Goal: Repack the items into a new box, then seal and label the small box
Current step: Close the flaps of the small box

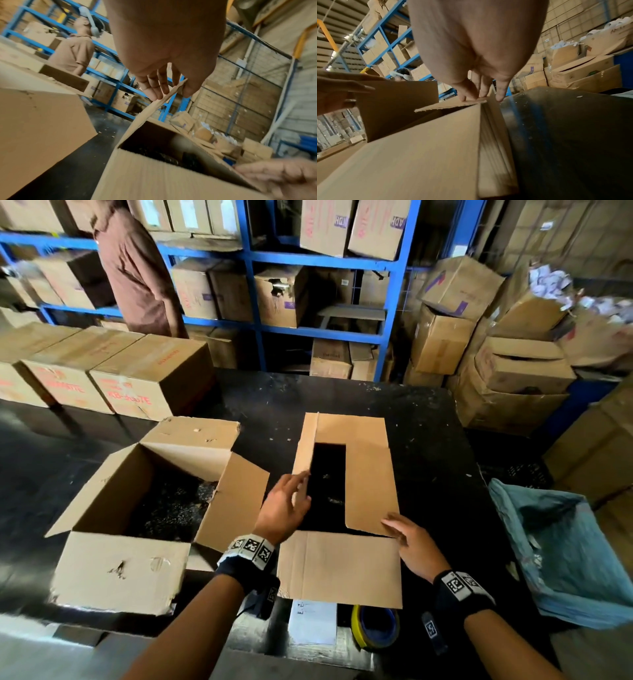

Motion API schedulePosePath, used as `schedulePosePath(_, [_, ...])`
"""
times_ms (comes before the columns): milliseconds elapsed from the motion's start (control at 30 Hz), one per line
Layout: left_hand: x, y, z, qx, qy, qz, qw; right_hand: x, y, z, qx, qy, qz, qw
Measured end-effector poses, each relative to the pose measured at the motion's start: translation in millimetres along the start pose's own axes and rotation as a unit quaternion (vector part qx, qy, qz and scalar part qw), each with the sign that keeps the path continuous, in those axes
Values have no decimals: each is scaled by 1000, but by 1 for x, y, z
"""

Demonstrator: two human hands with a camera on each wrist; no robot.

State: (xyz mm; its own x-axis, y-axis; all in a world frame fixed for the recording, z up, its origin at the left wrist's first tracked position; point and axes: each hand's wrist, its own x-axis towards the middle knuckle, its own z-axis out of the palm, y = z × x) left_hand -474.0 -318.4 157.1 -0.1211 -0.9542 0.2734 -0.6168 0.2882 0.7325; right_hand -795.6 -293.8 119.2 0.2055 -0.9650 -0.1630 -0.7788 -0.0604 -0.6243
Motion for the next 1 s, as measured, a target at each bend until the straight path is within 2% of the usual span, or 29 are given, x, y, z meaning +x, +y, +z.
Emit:
schedulePosePath(133, [-4, -6, 25, 69, -73, 30, 994, -10, 17, 3, -37, -14, -7, 999])
schedulePosePath(267, [-11, -22, 34, 110, -151, 1, 982, -12, 30, 10, -62, -33, -24, 997])
schedulePosePath(433, [-20, -47, 22, 113, -131, -5, 985, -13, 39, 3, -93, -47, -24, 994])
schedulePosePath(600, [-23, -69, 0, 115, -170, -4, 979, -14, 53, -8, -9, -52, -34, 998])
schedulePosePath(733, [-25, -82, -5, 56, -215, -12, 975, -11, 50, -4, 70, 2, -32, 997])
schedulePosePath(867, [-26, -76, -6, -29, -198, -92, 976, -3, 33, 0, 90, 103, -6, 991])
schedulePosePath(1000, [-24, -62, 4, -110, -119, -156, 974, 7, 24, 1, 107, 131, 48, 984])
